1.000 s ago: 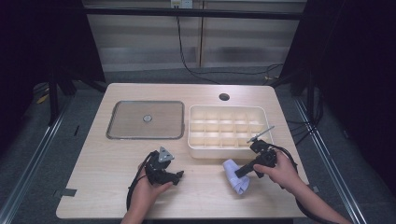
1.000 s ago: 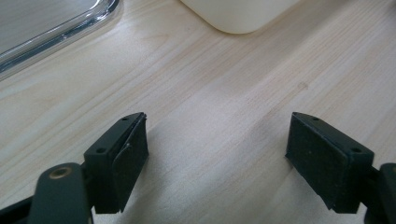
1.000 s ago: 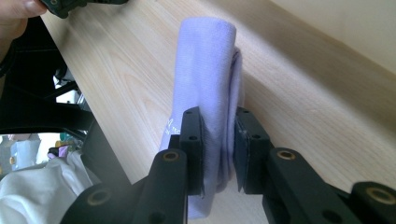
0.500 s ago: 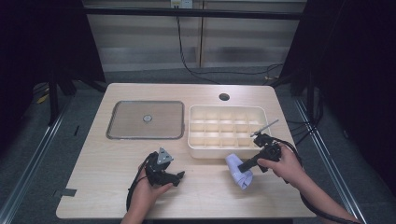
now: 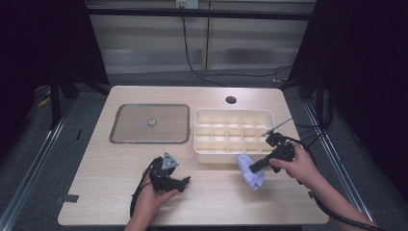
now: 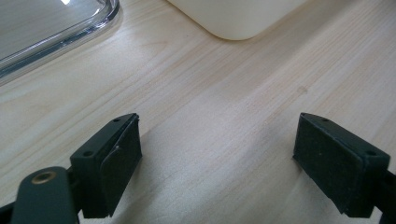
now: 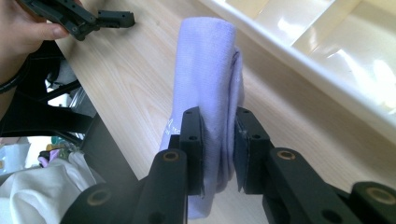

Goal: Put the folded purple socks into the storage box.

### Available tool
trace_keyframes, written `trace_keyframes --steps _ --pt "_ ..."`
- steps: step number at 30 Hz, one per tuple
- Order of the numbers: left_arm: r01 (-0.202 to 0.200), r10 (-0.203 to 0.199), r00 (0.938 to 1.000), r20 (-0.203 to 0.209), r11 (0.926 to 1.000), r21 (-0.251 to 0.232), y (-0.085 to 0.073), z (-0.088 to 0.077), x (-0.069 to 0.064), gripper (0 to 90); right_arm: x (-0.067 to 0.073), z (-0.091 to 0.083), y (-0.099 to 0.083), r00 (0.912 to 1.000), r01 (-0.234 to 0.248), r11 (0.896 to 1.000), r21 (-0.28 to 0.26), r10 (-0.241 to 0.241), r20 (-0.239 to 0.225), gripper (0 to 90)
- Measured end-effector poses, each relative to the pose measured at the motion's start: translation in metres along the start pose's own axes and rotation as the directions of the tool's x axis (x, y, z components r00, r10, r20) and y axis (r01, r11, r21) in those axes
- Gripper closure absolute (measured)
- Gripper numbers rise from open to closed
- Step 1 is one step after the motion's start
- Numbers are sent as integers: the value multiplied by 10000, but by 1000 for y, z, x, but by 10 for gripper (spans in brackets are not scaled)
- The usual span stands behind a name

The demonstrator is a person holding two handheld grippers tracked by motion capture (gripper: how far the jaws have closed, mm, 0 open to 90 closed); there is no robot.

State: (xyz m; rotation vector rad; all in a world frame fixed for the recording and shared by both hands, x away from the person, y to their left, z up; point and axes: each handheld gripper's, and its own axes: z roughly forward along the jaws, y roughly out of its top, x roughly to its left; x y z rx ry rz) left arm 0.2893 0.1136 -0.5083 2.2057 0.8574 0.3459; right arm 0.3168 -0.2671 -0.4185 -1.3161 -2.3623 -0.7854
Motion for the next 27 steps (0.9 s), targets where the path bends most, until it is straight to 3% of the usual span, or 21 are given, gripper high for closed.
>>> trace_keyframes --steps 20,27 --pt "1 -1 10000 -47 10000 41 0 0 0 146 1 -39 23 9965 114 9999 -35 -111 832 757" --pt "-8 8 10000 -35 10000 13 0 0 0 146 -3 -52 30 9932 -89 9997 -219 114 1158 757"
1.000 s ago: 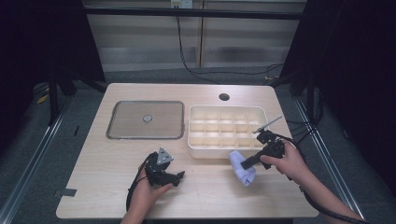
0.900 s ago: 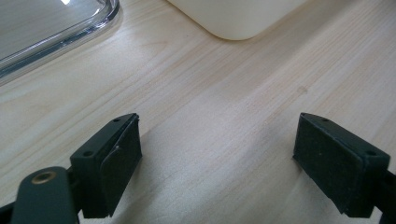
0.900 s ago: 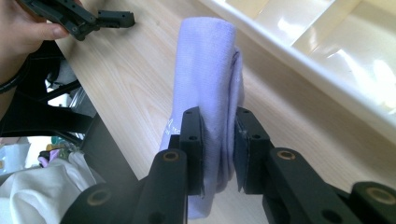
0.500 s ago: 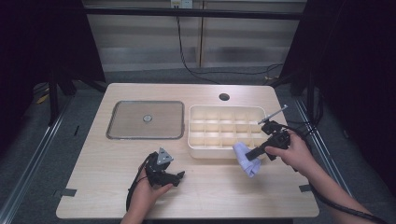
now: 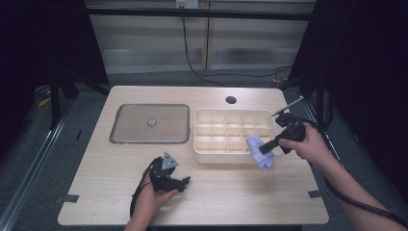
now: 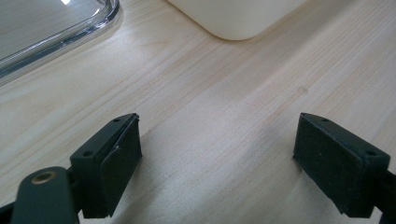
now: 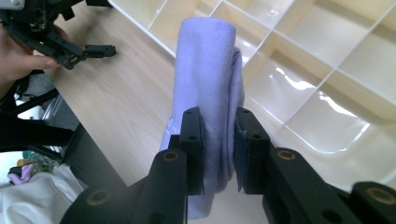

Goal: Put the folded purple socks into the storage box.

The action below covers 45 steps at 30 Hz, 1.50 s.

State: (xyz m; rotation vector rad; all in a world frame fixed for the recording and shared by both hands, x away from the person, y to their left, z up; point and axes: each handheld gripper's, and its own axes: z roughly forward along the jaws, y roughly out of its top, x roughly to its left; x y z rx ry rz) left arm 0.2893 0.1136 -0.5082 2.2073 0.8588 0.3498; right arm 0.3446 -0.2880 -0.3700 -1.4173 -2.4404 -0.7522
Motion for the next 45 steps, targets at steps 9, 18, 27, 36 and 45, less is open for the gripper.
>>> trace_keyframes --steps 9,18,27,36,45 --pt "0 0 10000 -2 10000 7 0 0 0 146 -14 -9 6 9984 -387 9992 -58 389 402 757" --pt "12 -12 10000 -11 10000 28 0 0 0 146 -25 -11 13 9961 -546 9985 -89 551 687 756" --pt "3 -3 10000 -2 10000 10 0 0 0 146 -36 -12 19 9917 -725 9973 -150 737 1052 757" --pt "-3 3 10000 -3 10000 6 0 0 0 146 -48 -8 22 9880 -944 9954 -129 953 1212 756" --pt "-13 13 10000 6 10000 -9 0 0 0 146 -55 -2 24 9842 -1109 9938 57 1090 1395 756"
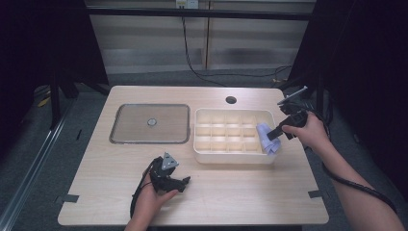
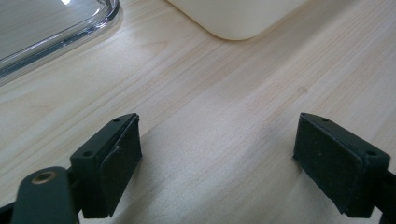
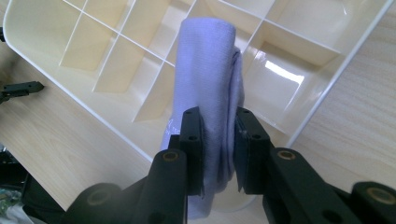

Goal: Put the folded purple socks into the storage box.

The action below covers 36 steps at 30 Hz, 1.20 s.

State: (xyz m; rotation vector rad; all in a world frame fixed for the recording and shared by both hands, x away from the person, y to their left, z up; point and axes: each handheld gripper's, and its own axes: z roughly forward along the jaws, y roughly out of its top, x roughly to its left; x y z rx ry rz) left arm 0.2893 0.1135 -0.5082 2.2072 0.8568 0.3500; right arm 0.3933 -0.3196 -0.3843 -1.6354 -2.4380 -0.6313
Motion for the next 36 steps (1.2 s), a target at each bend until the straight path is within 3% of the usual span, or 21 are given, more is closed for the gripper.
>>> trace_keyframes --steps 7,25,36 --pt "10 -10 10000 -17 10000 1 0 0 0 146 -5 3 -2 9997 39 10000 20 -39 230 756" --pt "26 -26 10000 -30 10000 2 0 0 0 146 -10 19 -8 9999 -30 9993 367 26 107 756" --pt "26 -26 10000 -34 10000 0 0 0 0 146 -11 20 -9 9999 8 9989 465 -14 123 755"
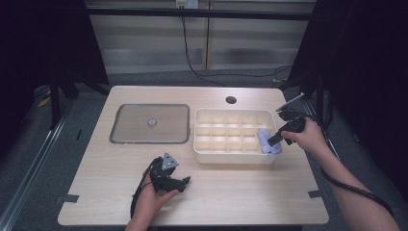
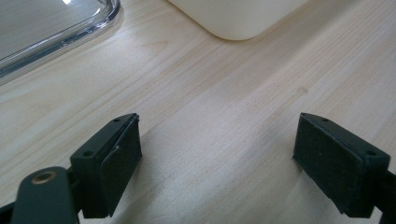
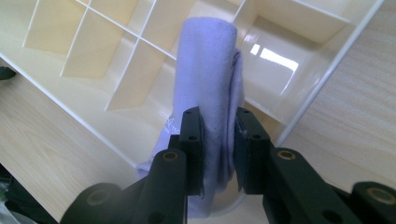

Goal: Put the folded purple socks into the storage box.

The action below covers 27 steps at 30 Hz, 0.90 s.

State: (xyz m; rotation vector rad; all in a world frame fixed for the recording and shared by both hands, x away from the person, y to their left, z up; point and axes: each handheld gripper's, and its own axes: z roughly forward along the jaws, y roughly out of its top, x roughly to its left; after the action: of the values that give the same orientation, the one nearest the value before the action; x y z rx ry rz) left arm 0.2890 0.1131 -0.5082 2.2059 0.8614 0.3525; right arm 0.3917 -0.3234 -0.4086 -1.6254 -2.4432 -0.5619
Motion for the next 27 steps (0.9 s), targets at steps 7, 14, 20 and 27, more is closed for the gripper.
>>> trace_keyframes --steps 7,14,20,27 --pt "4 -4 10000 -2 10000 -1 0 0 0 146 -1 4 -2 10000 37 10000 44 -37 13 755" --pt "7 -7 10000 -7 10000 -2 0 0 0 146 -1 5 -3 10000 8 9999 113 -9 49 755" --pt "9 -9 10000 20 10000 -13 0 0 0 146 -1 6 -5 10000 -8 9999 163 6 70 754" --pt "23 -23 10000 24 10000 -18 0 0 0 146 2 9 -4 9995 105 9994 336 -115 299 755"
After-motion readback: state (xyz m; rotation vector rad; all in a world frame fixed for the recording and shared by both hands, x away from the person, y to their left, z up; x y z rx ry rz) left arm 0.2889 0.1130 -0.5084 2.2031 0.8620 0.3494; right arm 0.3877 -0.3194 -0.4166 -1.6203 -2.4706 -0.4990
